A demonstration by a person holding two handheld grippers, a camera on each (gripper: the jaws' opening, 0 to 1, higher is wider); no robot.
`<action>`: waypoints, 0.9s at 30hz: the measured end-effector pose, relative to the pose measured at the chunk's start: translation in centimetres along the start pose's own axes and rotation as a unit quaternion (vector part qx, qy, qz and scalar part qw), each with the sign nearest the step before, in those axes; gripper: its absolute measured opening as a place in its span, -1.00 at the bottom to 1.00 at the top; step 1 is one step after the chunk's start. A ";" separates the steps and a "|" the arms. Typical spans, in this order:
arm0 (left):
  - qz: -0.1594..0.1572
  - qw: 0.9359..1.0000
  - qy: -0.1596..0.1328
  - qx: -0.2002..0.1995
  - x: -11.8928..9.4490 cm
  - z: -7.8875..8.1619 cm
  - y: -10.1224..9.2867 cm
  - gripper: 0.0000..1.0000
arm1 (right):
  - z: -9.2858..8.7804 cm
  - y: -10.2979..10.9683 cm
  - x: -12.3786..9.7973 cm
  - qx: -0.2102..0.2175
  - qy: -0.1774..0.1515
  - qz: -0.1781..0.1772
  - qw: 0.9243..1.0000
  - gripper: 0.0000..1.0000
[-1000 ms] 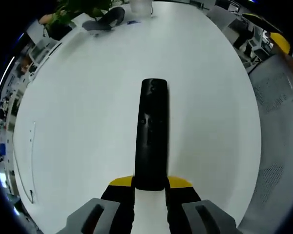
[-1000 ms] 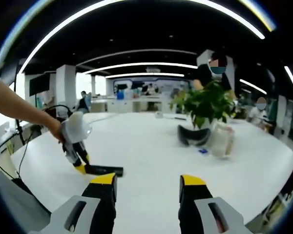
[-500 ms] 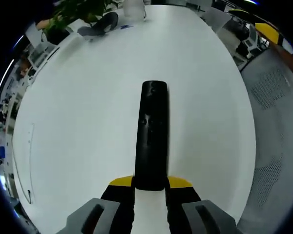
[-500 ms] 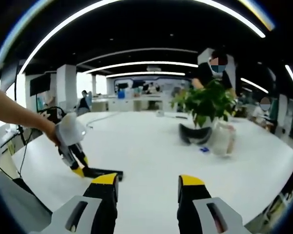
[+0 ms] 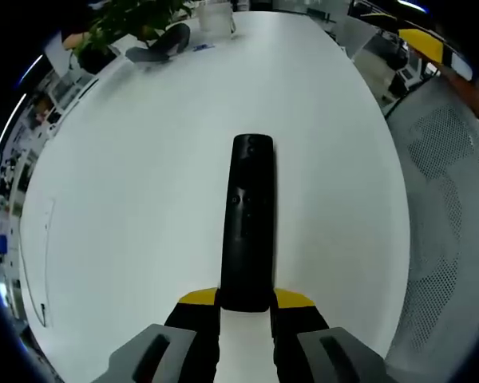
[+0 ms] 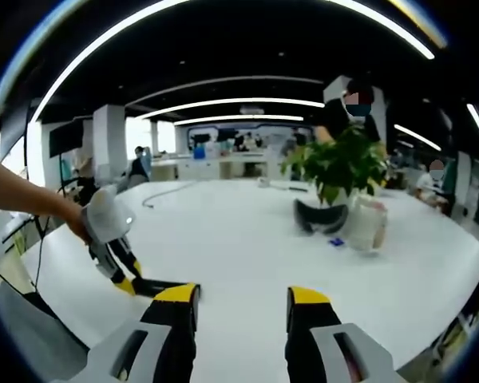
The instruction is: Press the specified remote control buttons in sequence, fully releasing each button before pressing the next.
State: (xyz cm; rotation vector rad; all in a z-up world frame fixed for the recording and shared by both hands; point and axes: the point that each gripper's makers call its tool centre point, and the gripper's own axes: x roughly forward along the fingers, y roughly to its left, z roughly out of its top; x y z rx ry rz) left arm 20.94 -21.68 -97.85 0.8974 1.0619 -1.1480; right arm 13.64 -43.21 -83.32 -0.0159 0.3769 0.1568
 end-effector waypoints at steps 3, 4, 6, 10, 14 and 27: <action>-0.002 1.000 0.000 0.003 0.0 0.0 -0.6 -0.54 | -0.2 0.1 0.1 -0.005 0.004 0.002 1.000 -0.23; -0.003 1.000 0.002 0.007 0.0 0.0 -0.9 -0.54 | -0.2 0.2 0.1 -0.005 0.006 0.003 1.000 -0.25; -0.004 1.000 0.003 0.007 0.0 0.0 -1.3 -0.54 | -0.4 0.2 0.1 -0.005 0.012 0.003 1.000 -0.32; -0.005 1.000 -0.001 0.007 0.0 -0.1 -1.8 -0.54 | -0.5 0.1 0.1 -0.002 0.014 0.003 1.000 -0.36; -0.004 1.000 -0.013 -0.001 -0.1 -0.1 -2.4 -0.54 | -0.7 0.1 0.1 -0.003 0.021 0.001 1.000 -0.46; 0.000 1.000 -0.025 0.000 -0.2 0.0 -4.6 -0.54 | -0.7 0.3 0.0 0.003 0.023 0.005 1.000 -0.57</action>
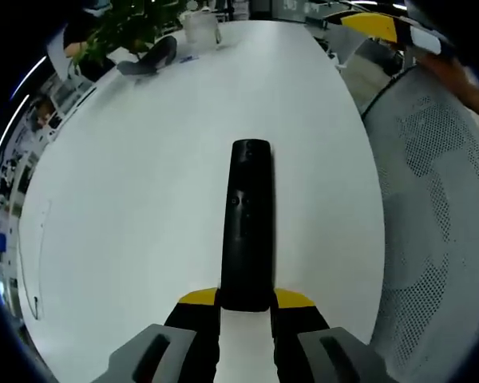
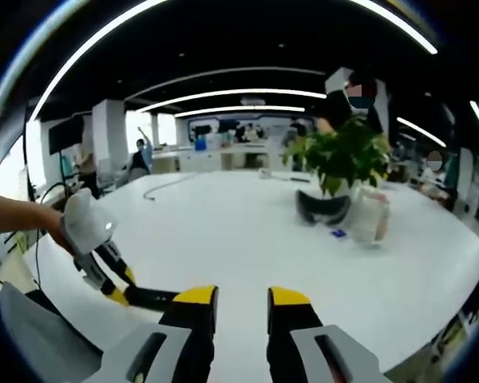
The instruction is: Press the specified remote control buttons in sequence, fully releasing each button before pressing the next.
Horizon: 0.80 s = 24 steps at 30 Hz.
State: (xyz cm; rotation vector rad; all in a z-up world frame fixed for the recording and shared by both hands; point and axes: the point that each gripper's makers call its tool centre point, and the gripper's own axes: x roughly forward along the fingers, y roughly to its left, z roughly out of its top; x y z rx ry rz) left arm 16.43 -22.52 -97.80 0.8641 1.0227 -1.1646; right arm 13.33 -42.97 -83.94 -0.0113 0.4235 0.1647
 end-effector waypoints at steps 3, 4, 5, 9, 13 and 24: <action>0.000 1.000 -0.001 0.000 0.0 0.0 -0.4 -0.54 | 0.0 0.0 0.0 0.002 0.001 0.000 1.000 -0.58; 0.001 1.000 -0.001 -0.002 0.0 0.0 -0.5 -0.54 | 0.0 0.0 0.0 0.002 0.000 0.000 1.000 -0.57; 0.001 1.000 -0.002 -0.004 -0.1 0.0 -0.7 -0.54 | 0.1 -0.1 -0.1 0.002 -0.002 -0.001 1.000 -0.57; -0.001 1.000 -0.005 0.002 -0.1 0.0 -1.5 -0.54 | 0.1 -0.1 -0.1 0.005 -0.002 0.000 1.000 -0.59; -0.001 1.000 -0.006 0.000 -0.2 0.0 -2.4 -0.54 | 0.1 0.0 -0.1 0.002 -0.001 0.001 1.000 -0.61; 0.003 1.000 -0.016 -0.009 -0.2 0.1 -4.3 -0.54 | -0.1 0.1 -0.2 0.008 0.006 0.008 1.000 -0.68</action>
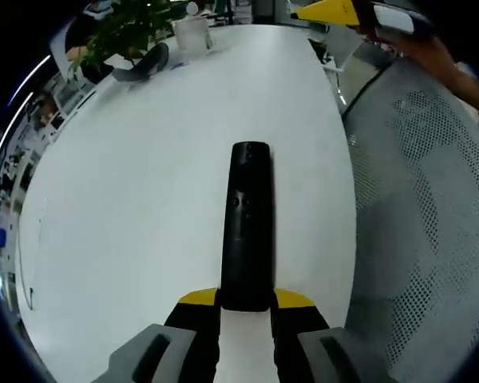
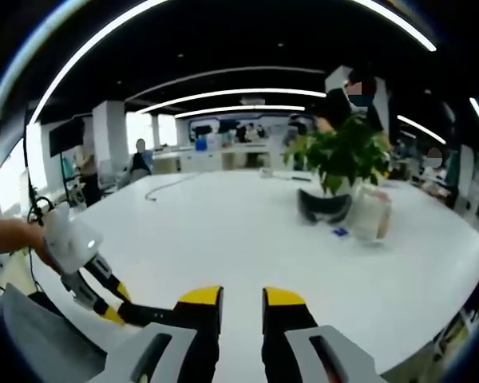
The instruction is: Press the specified remote control buttons in sequence, fully releasing each button before pressing the next.
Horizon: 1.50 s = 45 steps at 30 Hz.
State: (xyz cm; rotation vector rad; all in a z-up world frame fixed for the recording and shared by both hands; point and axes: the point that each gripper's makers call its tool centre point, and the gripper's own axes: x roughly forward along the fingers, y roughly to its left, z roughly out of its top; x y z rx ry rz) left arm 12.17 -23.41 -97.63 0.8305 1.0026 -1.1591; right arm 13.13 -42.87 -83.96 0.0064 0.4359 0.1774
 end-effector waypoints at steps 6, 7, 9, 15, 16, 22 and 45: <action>-0.001 1.000 -0.005 0.000 -0.1 0.1 -0.9 -0.54 | -0.1 0.1 0.0 -0.007 0.004 0.001 1.000 -0.70; -0.002 1.000 -0.006 0.004 0.0 0.1 -1.1 -0.54 | -0.1 0.1 0.0 -0.006 0.004 0.002 1.000 -0.72; -0.002 1.000 -0.008 0.005 -0.1 0.1 -1.4 -0.54 | -0.1 0.1 0.0 -0.005 0.008 0.003 1.000 -0.74; 0.002 1.000 -0.015 -0.010 -0.1 0.1 -2.2 -0.54 | -0.1 0.5 0.1 -0.006 0.015 0.012 1.000 -0.84; 0.003 1.000 -0.016 -0.010 -0.1 0.1 -2.4 -0.54 | -0.2 0.5 0.1 -0.007 0.017 0.013 1.000 -0.85; 0.013 0.999 -0.036 -0.031 -0.2 0.1 -3.3 -0.54 | 0.4 0.5 0.7 0.005 0.026 0.017 1.000 -1.00; 0.019 0.990 -0.131 -0.053 -0.3 0.6 -5.4 -0.53 | -4.3 4.6 3.8 0.079 0.165 0.114 0.977 -1.00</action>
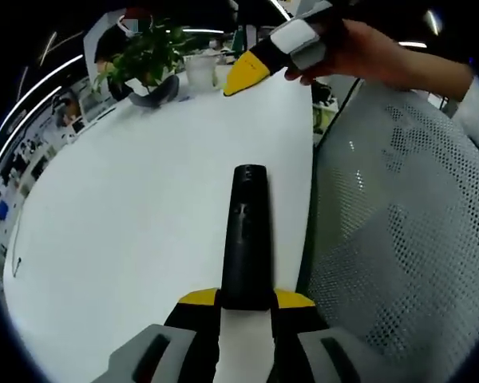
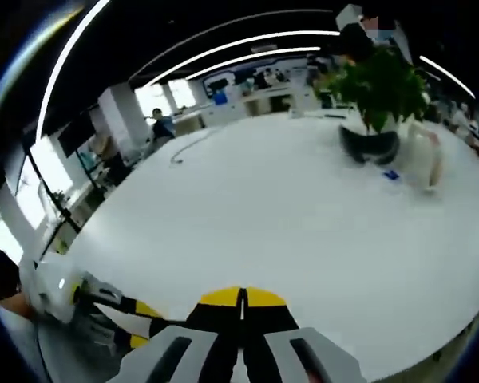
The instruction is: Press the specified remote control buttons in sequence, fully releasing each button before pressing the next.
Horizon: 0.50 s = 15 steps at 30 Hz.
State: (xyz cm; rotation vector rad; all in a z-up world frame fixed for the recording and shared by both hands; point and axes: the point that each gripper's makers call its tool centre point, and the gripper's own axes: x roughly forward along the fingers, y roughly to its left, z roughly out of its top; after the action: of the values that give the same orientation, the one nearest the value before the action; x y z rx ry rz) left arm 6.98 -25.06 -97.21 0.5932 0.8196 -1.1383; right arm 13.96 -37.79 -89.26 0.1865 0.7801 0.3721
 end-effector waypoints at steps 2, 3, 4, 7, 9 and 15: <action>0.001 1.000 -0.007 -0.001 0.0 0.0 0.0 -0.53 | -0.8 -0.1 0.2 0.008 0.023 0.000 1.000 -1.00; 0.001 1.000 -0.014 -0.001 0.0 0.1 -0.1 -0.53 | -1.0 -0.1 0.3 0.009 0.032 0.003 0.999 -1.00; 0.002 1.000 -0.018 -0.001 0.0 0.1 -0.2 -0.53 | -1.1 -0.1 0.4 0.012 0.037 0.004 0.999 -1.00; -0.004 1.000 -0.021 0.007 0.1 0.3 -0.3 -0.53 | -2.5 0.0 0.7 0.023 0.075 0.008 0.997 -1.00; -0.012 0.999 -0.029 0.014 0.1 0.3 -0.3 -0.53 | -3.3 -0.1 1.0 0.032 0.104 0.009 0.994 -1.00; -0.021 0.999 -0.040 0.021 0.1 0.4 -0.3 -0.53 | -5.2 0.1 1.5 0.056 0.154 0.022 0.986 -1.00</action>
State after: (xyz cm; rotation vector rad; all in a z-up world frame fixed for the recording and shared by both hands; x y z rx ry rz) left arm 6.82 -25.52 -97.10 0.5633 0.7446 -1.2120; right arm 11.18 -36.99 -93.83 0.2549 1.1052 0.4055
